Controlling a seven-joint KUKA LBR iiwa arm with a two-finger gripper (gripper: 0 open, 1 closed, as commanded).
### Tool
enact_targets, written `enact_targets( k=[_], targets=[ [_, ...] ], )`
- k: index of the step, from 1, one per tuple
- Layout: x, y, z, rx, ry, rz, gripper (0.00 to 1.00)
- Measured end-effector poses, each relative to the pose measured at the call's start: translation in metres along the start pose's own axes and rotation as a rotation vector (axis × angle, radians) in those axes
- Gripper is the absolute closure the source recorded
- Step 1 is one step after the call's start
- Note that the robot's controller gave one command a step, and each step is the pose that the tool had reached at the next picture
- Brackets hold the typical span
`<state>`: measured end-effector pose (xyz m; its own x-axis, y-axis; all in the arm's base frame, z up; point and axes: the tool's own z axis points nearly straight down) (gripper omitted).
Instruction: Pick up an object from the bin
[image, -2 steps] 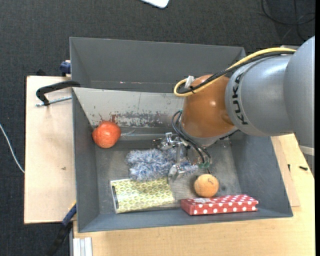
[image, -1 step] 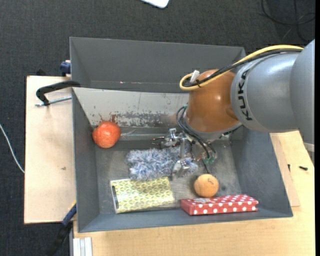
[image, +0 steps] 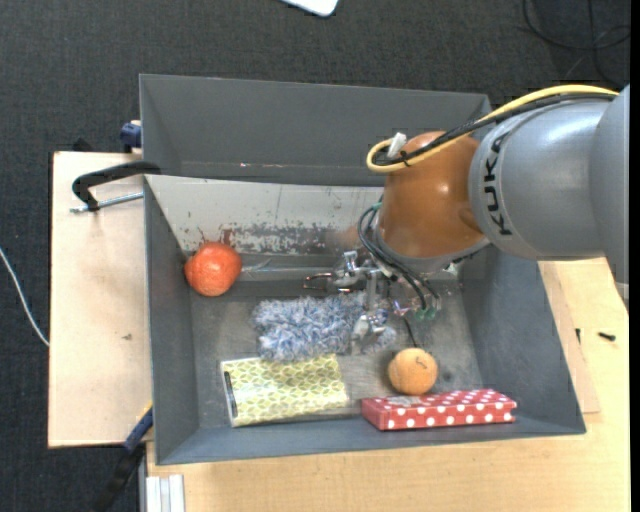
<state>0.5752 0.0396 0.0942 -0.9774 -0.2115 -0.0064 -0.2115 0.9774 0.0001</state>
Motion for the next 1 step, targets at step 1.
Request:
enact_targets(
  k=[1],
  targets=[
    [-0.007,-0.0002,0.019,-0.001,0.001,0.089,1.0]
  ],
)
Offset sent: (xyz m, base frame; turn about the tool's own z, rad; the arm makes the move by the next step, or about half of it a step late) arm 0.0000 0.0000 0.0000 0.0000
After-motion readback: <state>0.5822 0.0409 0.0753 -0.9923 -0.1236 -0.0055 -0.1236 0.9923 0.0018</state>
